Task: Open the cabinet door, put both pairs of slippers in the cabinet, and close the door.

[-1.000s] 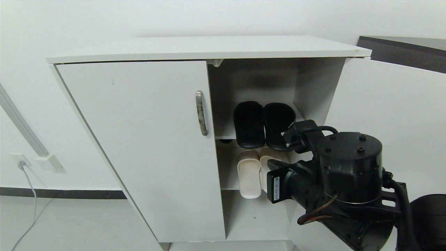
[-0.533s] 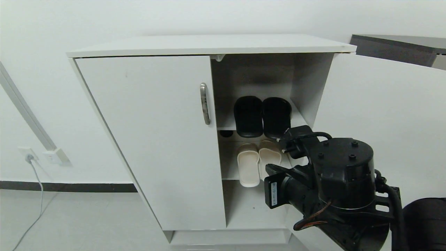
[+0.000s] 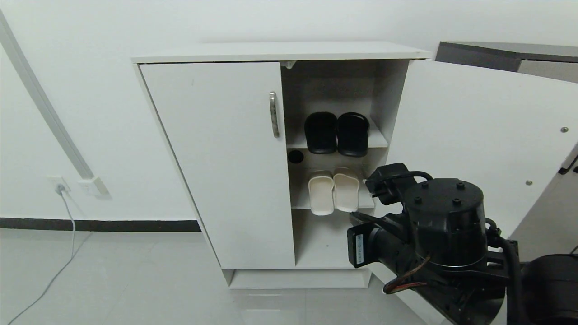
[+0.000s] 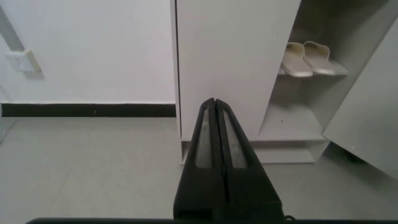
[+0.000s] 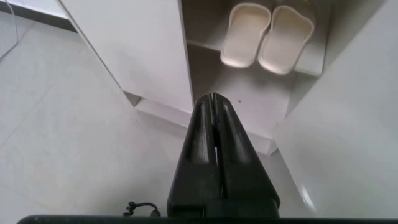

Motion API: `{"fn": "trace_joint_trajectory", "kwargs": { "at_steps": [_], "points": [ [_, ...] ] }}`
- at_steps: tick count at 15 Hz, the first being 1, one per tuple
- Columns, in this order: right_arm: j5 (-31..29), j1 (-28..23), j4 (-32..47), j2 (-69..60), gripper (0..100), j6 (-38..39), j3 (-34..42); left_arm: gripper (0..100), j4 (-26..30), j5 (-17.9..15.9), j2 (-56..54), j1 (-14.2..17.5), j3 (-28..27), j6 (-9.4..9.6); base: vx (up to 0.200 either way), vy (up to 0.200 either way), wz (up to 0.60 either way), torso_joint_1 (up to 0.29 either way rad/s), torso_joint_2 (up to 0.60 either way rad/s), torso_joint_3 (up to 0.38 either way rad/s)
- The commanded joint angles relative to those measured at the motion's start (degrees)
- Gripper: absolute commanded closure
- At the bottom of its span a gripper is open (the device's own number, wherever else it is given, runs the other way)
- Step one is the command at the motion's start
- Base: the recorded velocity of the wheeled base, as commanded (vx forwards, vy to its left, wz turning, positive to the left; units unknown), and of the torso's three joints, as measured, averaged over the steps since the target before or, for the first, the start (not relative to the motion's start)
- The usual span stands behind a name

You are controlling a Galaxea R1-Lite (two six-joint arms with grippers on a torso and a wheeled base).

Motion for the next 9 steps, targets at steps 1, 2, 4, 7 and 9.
{"fn": "trace_joint_trajectory", "kwargs": {
  "at_steps": [1,2,4,7,9],
  "points": [
    [-0.01,-0.77,0.03,0.27,100,-0.36,0.5,100,-0.02,0.01,0.04,0.01,0.0,-0.02,0.0,0.0,0.0,0.0,0.0,0.0],
    [-0.01,-0.86,0.03,0.27,100,-0.45,0.59,100,-0.02,0.01,0.04,0.01,0.0,-0.02,0.0,0.0,0.0,0.0,0.0,0.0],
    [-0.01,-0.86,0.03,0.27,100,-0.45,0.76,100,-0.02,0.01,0.04,0.01,0.0,-0.11,0.0,0.0,0.0,0.0,0.0,0.0],
    [-0.01,-0.86,0.03,0.44,100,-0.45,0.76,100,-0.02,0.01,0.04,0.01,0.0,-0.11,0.0,0.0,0.0,0.0,0.0,0.0],
    [-0.01,-0.86,0.03,0.88,100,-0.45,0.94,100,-0.02,0.01,0.04,0.01,0.0,-0.11,0.0,0.0,0.0,0.0,0.0,0.0]
  ]
}}
